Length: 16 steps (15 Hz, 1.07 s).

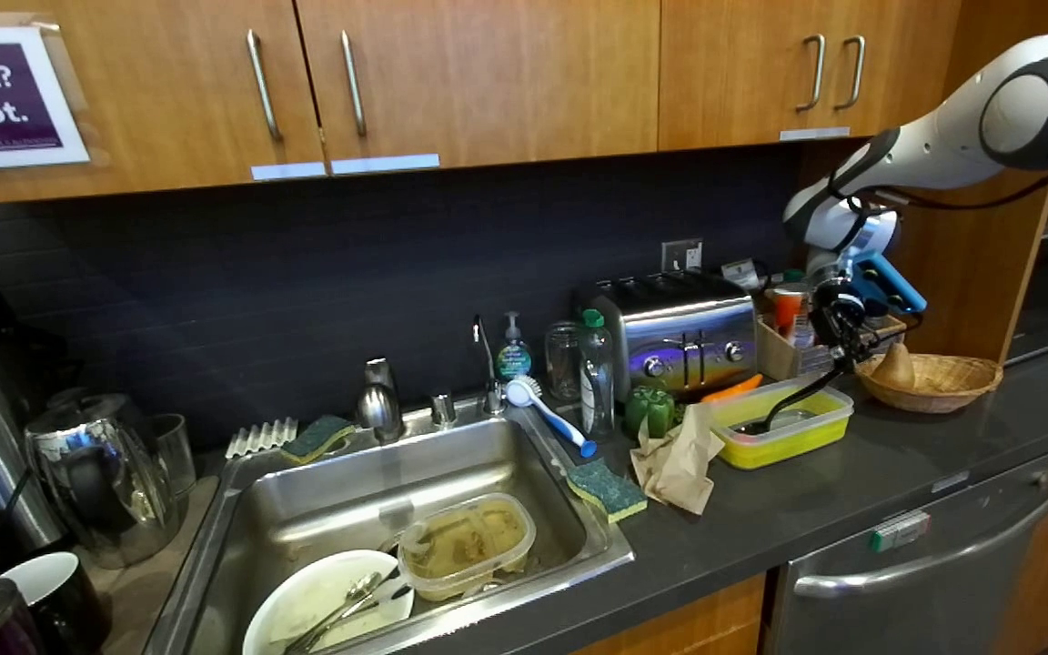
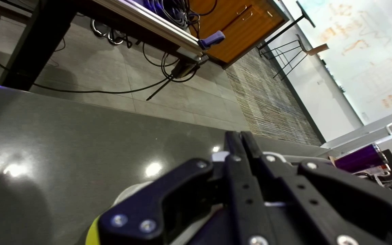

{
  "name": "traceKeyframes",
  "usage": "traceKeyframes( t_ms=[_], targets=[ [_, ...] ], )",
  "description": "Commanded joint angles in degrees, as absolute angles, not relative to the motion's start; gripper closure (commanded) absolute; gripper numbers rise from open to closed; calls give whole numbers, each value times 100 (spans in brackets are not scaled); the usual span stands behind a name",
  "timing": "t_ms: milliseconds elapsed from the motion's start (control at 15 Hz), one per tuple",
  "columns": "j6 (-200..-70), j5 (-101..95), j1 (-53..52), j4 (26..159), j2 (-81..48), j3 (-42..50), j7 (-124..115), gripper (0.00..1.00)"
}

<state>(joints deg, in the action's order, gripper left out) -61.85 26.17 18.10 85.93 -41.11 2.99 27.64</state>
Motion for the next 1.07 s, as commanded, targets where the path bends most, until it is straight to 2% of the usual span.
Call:
traceKeyframes(
  t_ms=[0,1000],
  targets=[
    [-6055,2638,1811,8353,-4302,212,2636,99],
    [-5555,2698,1934,7957,-4574,185,2708,99]
  ],
)
